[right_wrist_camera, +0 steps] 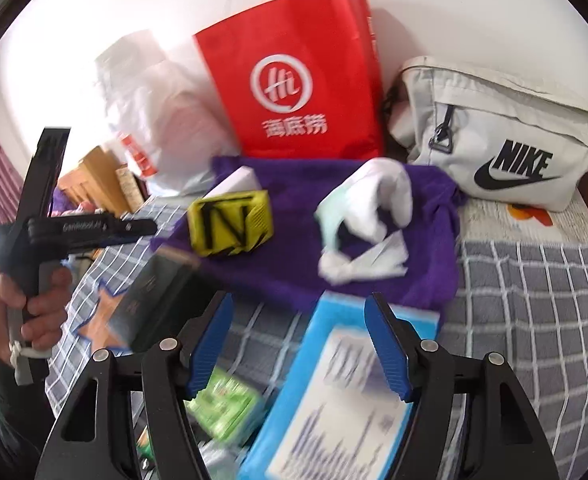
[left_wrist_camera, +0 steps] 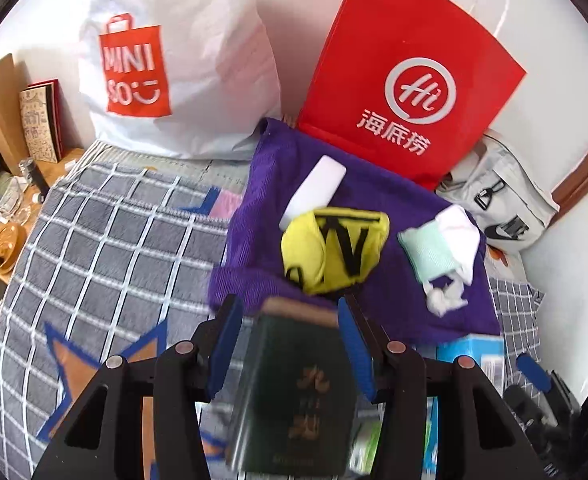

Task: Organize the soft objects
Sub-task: 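Open both tools to release the pouch and cloth onto the towel, then grasp the green printed packet with the left tool while the right tool grasps the light green packet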

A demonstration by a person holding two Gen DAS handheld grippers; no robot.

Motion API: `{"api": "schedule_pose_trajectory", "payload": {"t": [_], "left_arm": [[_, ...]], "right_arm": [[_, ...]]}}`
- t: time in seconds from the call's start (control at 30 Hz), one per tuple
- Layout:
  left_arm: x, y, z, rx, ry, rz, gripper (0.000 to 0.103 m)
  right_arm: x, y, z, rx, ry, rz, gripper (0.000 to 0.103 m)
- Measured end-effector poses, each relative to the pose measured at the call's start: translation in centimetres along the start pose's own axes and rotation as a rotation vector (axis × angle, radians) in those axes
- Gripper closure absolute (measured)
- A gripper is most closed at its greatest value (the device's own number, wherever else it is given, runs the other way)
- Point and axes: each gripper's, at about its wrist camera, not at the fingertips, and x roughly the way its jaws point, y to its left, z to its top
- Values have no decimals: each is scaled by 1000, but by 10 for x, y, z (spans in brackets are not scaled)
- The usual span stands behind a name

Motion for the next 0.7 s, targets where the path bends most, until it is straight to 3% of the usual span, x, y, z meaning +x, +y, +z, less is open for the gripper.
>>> {"api": "schedule_pose_trajectory", "payload": {"t": [0.43,0.53,0.7], "left_arm": [[-39,21,-58,-11,-8,-1,51],[-39,27,-68,-7,3,-2,51],[-32,45,-78,-28,21,14,51]], "right_arm": [[-30,60,-76,-31,48,77,29],[-16,81,-81,-109,85,18,22],[4,102,-86,-200,98,-59,22]]}}
